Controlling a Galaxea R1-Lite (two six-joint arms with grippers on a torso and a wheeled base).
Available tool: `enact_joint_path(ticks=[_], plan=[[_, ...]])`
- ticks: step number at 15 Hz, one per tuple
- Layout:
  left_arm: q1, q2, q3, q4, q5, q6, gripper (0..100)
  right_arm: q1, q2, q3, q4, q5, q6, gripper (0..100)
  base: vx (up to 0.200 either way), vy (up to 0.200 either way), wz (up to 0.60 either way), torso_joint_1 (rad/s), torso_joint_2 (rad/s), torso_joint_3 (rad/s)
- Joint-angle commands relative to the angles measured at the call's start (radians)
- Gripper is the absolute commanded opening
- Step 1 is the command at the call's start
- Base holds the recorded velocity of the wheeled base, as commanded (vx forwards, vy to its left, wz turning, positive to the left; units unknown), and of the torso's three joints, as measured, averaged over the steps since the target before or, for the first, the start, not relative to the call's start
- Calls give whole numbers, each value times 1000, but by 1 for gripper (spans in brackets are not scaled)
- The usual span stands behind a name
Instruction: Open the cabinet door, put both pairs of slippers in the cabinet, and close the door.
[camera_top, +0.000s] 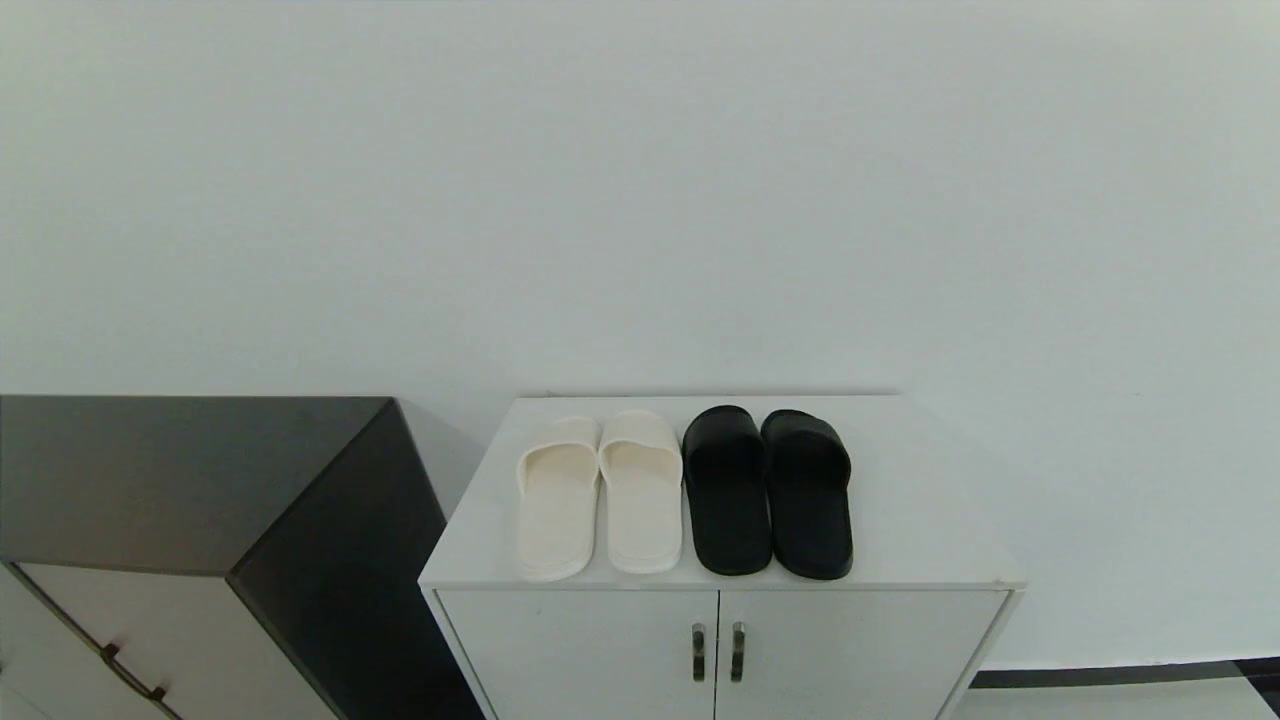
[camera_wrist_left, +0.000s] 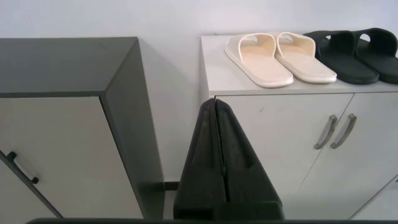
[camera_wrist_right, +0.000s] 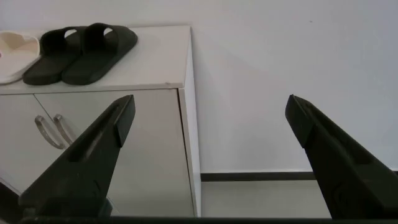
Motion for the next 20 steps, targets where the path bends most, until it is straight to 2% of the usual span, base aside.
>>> enact_joint_path(ticks=[1, 4, 6, 7, 8, 9, 11, 12, 13, 17, 20], plan=[[0, 1, 0, 0, 0, 0, 0, 1, 0, 0, -1, -2, 2, 100, 0, 0, 0, 0, 0, 0], [0, 1, 0, 0, 0, 3, 0, -1, 15, -3, -7, -6, 5, 100, 0, 0, 0, 0, 0, 0], [0, 1, 0, 0, 0, 3, 0, 2, 138, -236, -13, -6, 185, 100, 0, 0, 0, 0, 0, 0], [0, 1, 0, 0, 0, 0, 0, 5, 240, -244, 27, 110, 53, 100, 0, 0, 0, 0, 0, 0], [0, 1, 0, 0, 0, 1, 0, -2, 349, -213, 27, 178, -18, 100, 0, 0, 0, 0, 0, 0], [0, 1, 0, 0, 0, 3, 0, 15, 497, -213, -20, 195, -13, 100, 0, 0, 0, 0, 0, 0], [0, 1, 0, 0, 0, 3, 0, 143, 736, -213, -213, 192, 33, 100, 0, 0, 0, 0, 0, 0], [0, 1, 0, 0, 0, 3, 0, 222, 813, -229, -291, 163, 51, 100, 0, 0, 0, 0, 0, 0], [0, 1, 0, 0, 0, 3, 0, 298, 879, -264, -331, 81, 74, 100, 0, 0, 0, 0, 0, 0], [0, 1, 0, 0, 0, 3, 0, 676, 984, -420, -297, -256, 212, 100, 0, 0, 0, 0, 0, 0], [0, 1, 0, 0, 0, 3, 0, 821, 1122, -535, -240, -357, 301, 100, 0, 0, 0, 0, 0, 0]])
